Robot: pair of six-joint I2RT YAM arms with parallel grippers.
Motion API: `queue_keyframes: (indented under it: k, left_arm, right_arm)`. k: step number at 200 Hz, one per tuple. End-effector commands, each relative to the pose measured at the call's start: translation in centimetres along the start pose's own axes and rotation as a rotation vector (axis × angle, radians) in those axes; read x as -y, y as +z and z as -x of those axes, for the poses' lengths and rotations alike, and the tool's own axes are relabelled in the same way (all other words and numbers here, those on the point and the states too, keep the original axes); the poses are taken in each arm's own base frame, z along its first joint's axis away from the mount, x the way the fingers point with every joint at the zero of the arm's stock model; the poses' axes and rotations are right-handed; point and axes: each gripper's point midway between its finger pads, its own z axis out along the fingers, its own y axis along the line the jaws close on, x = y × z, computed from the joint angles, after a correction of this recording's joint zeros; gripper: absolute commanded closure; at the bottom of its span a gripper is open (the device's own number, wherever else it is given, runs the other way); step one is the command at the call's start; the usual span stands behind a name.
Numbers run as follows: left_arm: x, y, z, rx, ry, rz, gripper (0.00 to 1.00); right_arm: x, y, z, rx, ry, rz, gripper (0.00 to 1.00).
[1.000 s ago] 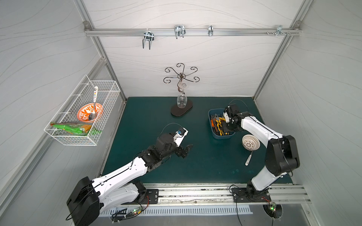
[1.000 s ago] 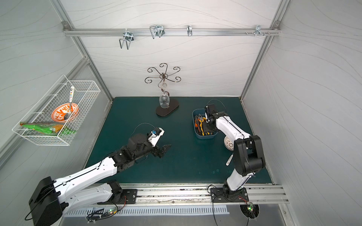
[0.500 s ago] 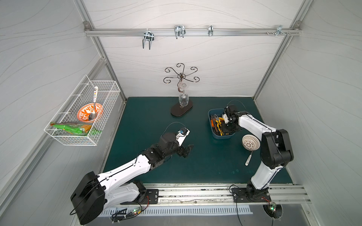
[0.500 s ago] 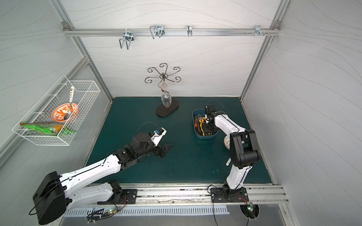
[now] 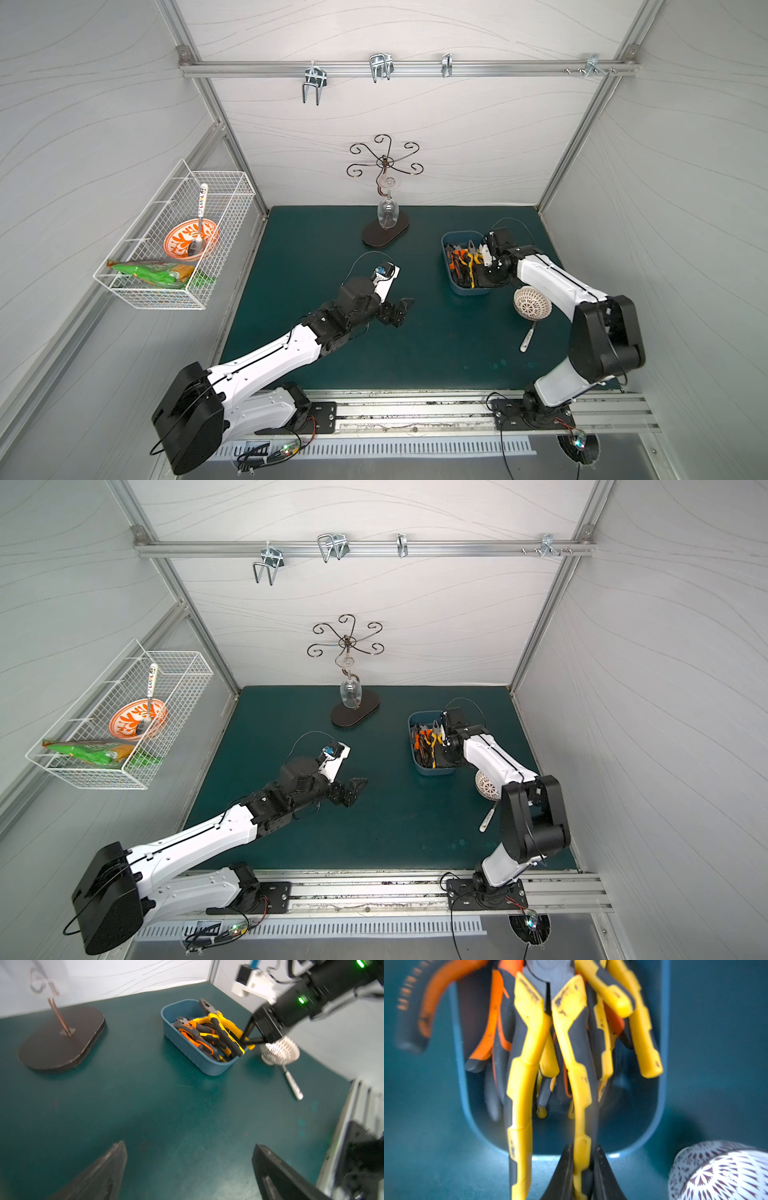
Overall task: Take the pliers out of the storage box
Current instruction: Pick up the pliers from the storage box.
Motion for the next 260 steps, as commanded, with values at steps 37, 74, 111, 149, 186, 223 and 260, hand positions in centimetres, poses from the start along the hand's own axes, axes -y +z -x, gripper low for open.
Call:
queue_keyframes:
  k: [37,74,111,149,186,223,260]
  left_arm:
    - [1.8,3.0,6.1,0.075,-0.405,-0.096,0.01]
    - [3.8,6.0,8.1,0.067,-0.547,-0.211,0.18]
    - [4.7,8.2,9.2,0.046,-0.641,-0.256,0.28]
    - [4.5,9.6,9.9,0.065,-0.704,-0.256,0.41]
    - [5.4,10.8,11.1,0.061,-0.733,-0.308,0.48]
    - [5.6,12.0,11.1,0.043,-0.756,-0.312,0.58]
    - [5.8,13.0,11.3,0.031,-0.784,-0.333,0.65]
  right_arm:
    - [-4.3,-5.7,3.1,0.263,0.052,0.271,1.00]
    - [-8.0,-7.5,3.1,0.307,0.009,0.394,1.00]
    - [-11.5,-9.2,2.8,0.337,0.006,0.524,1.00]
    - [-13.2,-10.1,2.5,0.337,0.005,0.597,1.00]
    - [-14.0,-10.3,2.1,0.323,-0.024,0.626,1.00]
    - [-14.3,-10.8,1.9,0.327,-0.041,0.646,1.00]
    - [-14.8,-11.2,1.5,0.320,-0.072,0.663,1.00]
